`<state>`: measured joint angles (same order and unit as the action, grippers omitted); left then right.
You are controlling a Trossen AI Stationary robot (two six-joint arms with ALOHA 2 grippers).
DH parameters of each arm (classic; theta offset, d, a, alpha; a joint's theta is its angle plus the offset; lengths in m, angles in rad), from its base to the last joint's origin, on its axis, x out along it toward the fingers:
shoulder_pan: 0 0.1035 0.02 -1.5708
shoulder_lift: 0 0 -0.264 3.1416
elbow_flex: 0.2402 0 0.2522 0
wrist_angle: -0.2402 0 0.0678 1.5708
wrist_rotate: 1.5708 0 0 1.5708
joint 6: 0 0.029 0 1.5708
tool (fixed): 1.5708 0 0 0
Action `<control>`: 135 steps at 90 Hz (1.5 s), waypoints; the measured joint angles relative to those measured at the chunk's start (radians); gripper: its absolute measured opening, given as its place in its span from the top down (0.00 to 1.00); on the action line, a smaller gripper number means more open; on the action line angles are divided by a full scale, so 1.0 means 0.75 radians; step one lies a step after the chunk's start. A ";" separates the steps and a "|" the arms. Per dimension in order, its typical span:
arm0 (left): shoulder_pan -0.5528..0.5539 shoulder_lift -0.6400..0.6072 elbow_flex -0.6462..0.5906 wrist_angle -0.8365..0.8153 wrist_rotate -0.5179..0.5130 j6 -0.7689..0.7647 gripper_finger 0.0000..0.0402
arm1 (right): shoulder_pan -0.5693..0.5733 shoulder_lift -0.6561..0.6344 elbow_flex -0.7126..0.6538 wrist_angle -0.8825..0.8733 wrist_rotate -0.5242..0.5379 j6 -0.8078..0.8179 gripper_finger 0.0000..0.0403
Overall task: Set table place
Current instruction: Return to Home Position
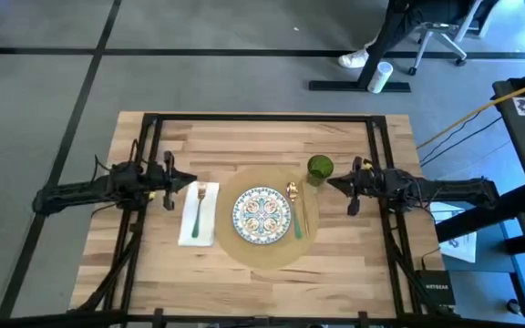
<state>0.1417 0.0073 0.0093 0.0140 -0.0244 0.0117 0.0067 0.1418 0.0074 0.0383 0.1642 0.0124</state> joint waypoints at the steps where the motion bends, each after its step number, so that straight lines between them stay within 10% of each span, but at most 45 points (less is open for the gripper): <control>1: 0.000 0.000 0.000 0.000 0.001 -0.005 1.00 | 0.000 0.000 0.000 0.000 0.000 -0.003 1.00; 28: 0.000 0.003 0.001 -0.008 0.030 -0.031 1.00 | -0.001 0.007 0.000 -0.039 -0.238 0.055 1.00; 68: 0.000 0.003 0.001 -0.011 0.030 0.027 1.00 | -0.001 0.199 0.000 -0.040 -0.216 0.119 1.00; 135: 0.002 0.003 0.001 -0.011 0.032 0.037 1.00 | -0.001 -0.183 0.005 -0.053 -0.210 0.007 1.00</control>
<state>0.1429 0.0093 0.0097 0.0055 -0.0006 0.0395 0.0059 0.0044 0.0109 -0.0013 0.0069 0.0176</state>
